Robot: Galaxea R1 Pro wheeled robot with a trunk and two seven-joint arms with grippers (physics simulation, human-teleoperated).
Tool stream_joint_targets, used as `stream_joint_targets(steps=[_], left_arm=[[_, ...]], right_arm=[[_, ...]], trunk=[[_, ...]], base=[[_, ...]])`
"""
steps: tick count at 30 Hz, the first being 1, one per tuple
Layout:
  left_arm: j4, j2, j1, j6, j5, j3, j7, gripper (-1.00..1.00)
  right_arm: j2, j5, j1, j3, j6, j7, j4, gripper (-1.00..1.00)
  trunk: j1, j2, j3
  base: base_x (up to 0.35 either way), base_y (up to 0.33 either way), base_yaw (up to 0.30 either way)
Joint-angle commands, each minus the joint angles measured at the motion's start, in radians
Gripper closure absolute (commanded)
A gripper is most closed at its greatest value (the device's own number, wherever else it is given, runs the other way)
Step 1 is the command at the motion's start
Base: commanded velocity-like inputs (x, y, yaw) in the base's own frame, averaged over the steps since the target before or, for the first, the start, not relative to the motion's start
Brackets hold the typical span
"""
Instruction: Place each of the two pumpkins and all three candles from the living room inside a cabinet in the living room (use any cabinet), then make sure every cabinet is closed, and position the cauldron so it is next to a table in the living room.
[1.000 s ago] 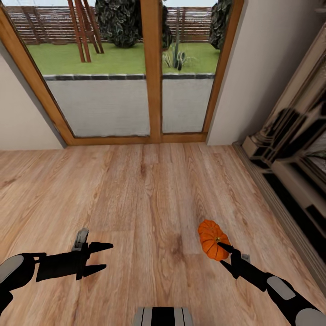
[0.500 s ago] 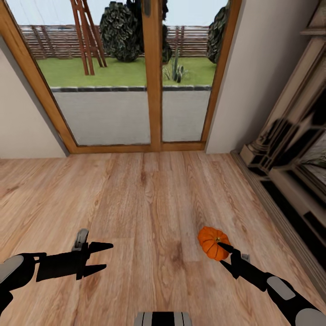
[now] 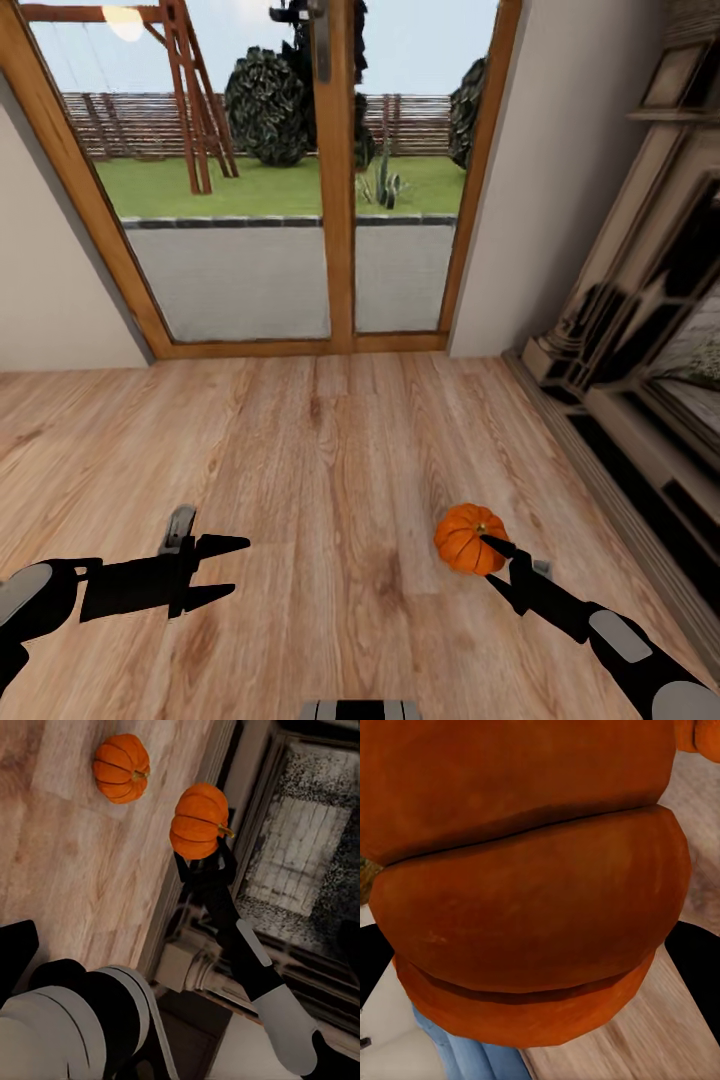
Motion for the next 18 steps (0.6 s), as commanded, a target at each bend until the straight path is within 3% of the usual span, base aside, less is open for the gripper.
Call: stream_joint_targets(steps=[1,7,18], left_arm=[[-0.001,0.001,0.0,0.0,0.01,-0.001,0.009,-1.0],[-0.002,0.001,0.0,0.0,0.01,-0.001,0.009,-1.0],[0.0,0.001,0.0,0.0,0.01,-0.001,0.009,-1.0]], right_arm=[[-0.001,-0.006,-0.001,0.007,0.0,0.001,0.001,1.0],[0.0,-0.006,-0.001,0.007,-0.001,-0.001,0.0,1.0],[0.002,-0.006,-0.001,0.007,-0.002,-0.001,0.0,1.0]], trunk=[[-0.001,0.0,0.004],[-0.003,0.001,0.034],[-0.008,0.004,0.078]], base=[[0.0,0.0,-0.159],[0.0,0.0,-0.15],[0.0,0.0,-0.016]])
